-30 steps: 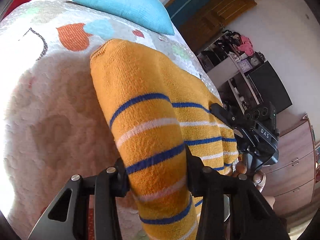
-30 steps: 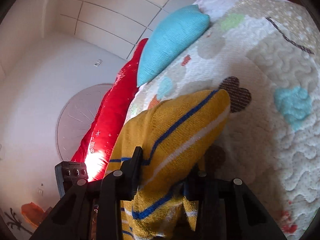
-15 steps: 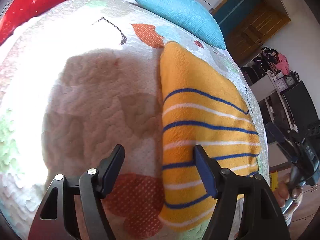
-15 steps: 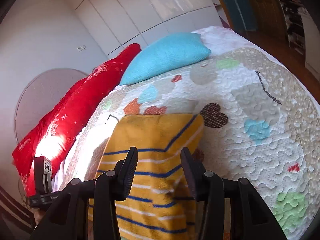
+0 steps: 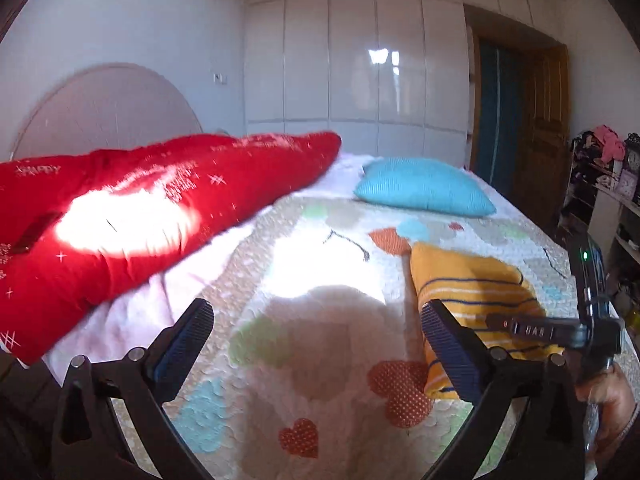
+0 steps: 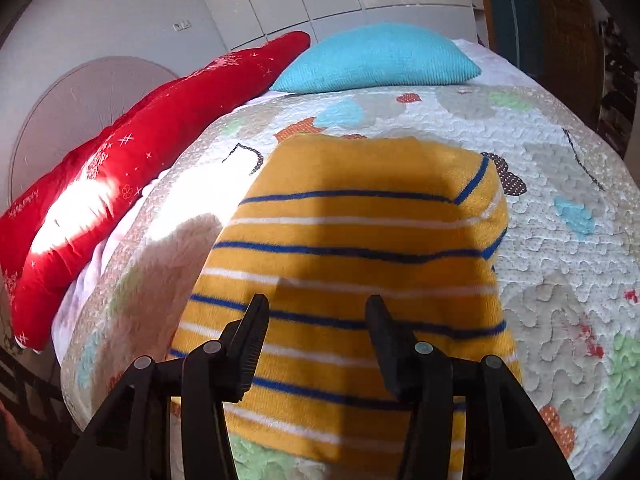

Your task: Fold small clothes

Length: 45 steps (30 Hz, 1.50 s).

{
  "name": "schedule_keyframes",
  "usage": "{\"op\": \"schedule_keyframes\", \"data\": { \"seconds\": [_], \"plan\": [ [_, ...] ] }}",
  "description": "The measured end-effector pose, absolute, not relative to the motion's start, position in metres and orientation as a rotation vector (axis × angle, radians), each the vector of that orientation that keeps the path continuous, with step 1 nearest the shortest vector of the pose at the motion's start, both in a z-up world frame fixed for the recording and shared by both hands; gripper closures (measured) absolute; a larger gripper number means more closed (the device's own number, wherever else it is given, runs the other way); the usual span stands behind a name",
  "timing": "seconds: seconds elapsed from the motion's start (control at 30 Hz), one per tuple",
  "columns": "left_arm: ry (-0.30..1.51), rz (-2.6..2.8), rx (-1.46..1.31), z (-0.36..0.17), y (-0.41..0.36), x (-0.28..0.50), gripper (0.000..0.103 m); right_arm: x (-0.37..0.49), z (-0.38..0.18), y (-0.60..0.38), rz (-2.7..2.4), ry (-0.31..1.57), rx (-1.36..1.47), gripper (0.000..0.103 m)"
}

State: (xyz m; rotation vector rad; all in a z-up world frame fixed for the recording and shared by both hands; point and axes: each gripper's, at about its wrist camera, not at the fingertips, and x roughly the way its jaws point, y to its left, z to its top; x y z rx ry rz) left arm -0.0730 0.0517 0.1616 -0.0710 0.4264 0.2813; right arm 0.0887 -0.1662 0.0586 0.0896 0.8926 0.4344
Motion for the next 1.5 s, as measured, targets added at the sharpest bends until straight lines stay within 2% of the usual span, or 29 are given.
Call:
{"op": "schedule_keyframes", "data": {
  "seconds": [0.07, 0.23, 0.6, 0.8, 1.0, 1.5],
  "plan": [
    [0.403, 0.249, -0.117, 0.168, 0.056, -0.085, 0.000, 0.072, 0.047, -0.158, 0.415, 0.916, 0.027, 0.043],
    [0.485, 0.147, -0.232, 0.170, 0.060, -0.101, 0.000, 0.021, 0.035, -0.154, 0.358, 0.889, -0.078, 0.042],
    [0.476, 0.179, -0.194, 0.177, 0.039, -0.137, 0.000, -0.076, 0.062, -0.217, 0.292, 0.841, 0.063, 0.035],
    [0.600, 0.006, -0.228, 0.162, 0.003, -0.134, 0.000, -0.091, 0.079, -0.256, 0.188, 0.818, 0.123, 0.027],
    [0.733, -0.045, -0.210, 0.141, -0.033, -0.128, 0.000, -0.094, 0.085, -0.277, 0.136, 0.804, 0.151, 0.025],
    [0.844, 0.039, -0.123, 0.110, -0.044, -0.114, 0.000, -0.094, 0.071, -0.267, 0.129, 0.843, 0.120, 0.024]
  ]
}}
